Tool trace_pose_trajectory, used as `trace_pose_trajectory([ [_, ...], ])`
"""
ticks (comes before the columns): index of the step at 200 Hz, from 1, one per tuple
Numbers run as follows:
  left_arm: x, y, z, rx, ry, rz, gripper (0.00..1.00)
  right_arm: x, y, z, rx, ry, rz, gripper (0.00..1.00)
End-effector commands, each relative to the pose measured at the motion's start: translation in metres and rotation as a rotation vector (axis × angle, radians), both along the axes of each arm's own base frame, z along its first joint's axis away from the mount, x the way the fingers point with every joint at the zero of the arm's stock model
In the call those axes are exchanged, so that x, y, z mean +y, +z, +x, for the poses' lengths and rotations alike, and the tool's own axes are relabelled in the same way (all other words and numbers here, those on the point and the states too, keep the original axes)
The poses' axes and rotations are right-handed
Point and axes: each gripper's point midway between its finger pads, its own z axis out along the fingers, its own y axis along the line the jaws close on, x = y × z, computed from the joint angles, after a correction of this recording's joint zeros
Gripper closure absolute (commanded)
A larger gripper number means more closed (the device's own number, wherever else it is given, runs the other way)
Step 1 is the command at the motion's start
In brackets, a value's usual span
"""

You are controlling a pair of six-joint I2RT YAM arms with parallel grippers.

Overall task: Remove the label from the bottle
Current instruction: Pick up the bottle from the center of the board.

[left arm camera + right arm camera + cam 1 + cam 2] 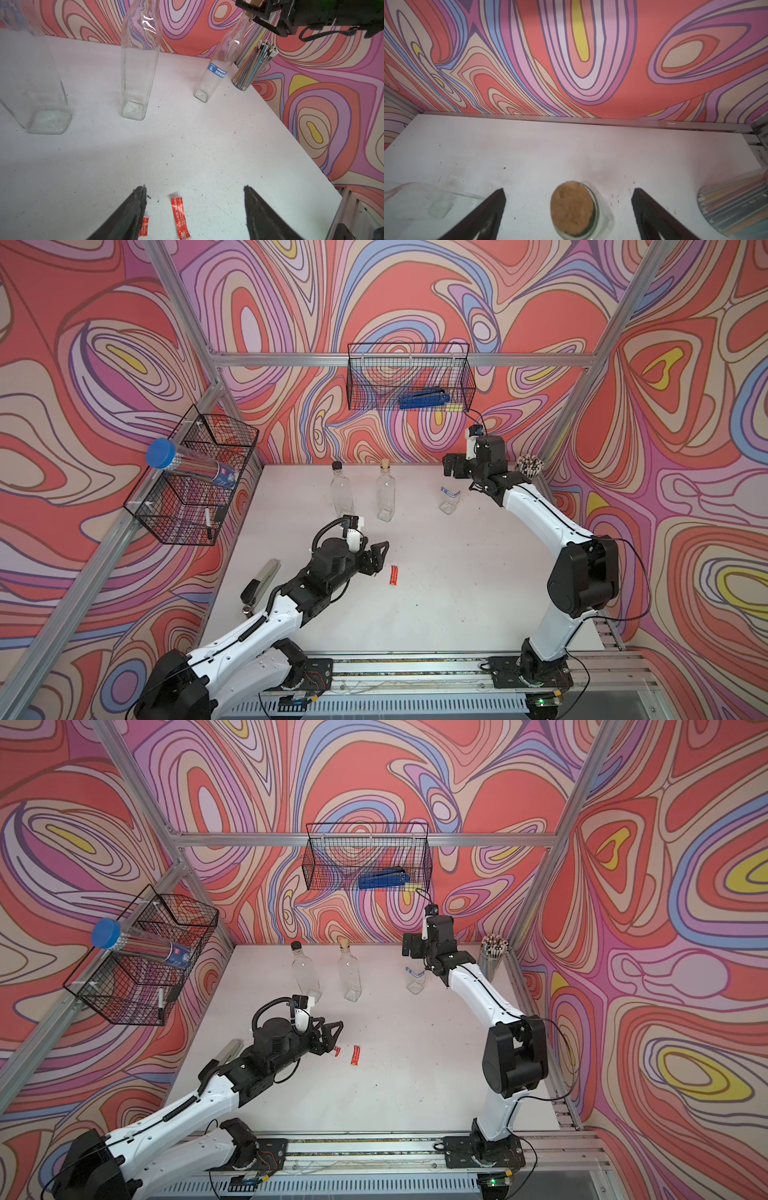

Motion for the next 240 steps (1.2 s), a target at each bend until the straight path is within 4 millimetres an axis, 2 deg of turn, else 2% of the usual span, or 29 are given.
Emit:
trace_pose_trajectory([
  [1, -0.008, 0.015, 0.003, -0.019, -0.018, -0.021, 0.24, 0.004, 0.002, 0.012, -0.034, 0.018, -0.002, 0.07],
  [43, -0.010, 0.017, 0.004, -0.021, -0.026, -0.030, 0.24, 0.001, -0.016, 0.018, -0.017, -0.003, -0.028, 0.21],
  [72, -0.010, 0.018, 0.003, -0.023, -0.027, -0.034, 0.24, -0.001, -0.018, 0.019, -0.029, -0.009, -0.040, 0.34],
  [92, -0.010, 0.018, 0.003, -0.020, -0.027, -0.036, 0.24, -0.002, -0.019, 0.019, -0.031, -0.013, -0.048, 0.49],
  [142, -0.008, 0.019, 0.001, -0.023, -0.022, -0.042, 0.24, 0.000, -0.011, 0.013, -0.044, 0.007, -0.045, 1.00],
  [167, -0.009, 0.022, 0.001, -0.032, -0.029, -0.046, 0.24, 0.000, 0.004, 0.002, -0.069, 0.020, -0.031, 1.00],
  [173, -0.009, 0.022, 0.000, -0.033, -0.031, -0.047, 0.24, 0.000, 0.000, 0.001, -0.061, 0.024, -0.028, 1.00],
  [175, -0.009, 0.023, 0.000, -0.034, -0.032, -0.049, 0.24, 0.000, 0.010, -0.003, -0.080, 0.025, -0.022, 1.00],
  [178, -0.010, 0.023, 0.000, -0.037, -0.033, -0.049, 0.24, -0.001, 0.015, -0.006, -0.089, 0.029, -0.020, 1.00],
  [205, -0.013, 0.030, -0.001, -0.055, -0.054, -0.059, 0.24, 0.003, 0.034, -0.031, -0.110, 0.071, -0.005, 1.00],
  [240, -0.016, 0.039, -0.001, -0.074, -0.074, -0.063, 0.24, 0.022, 0.055, -0.069, -0.128, 0.160, -0.011, 1.00],
])
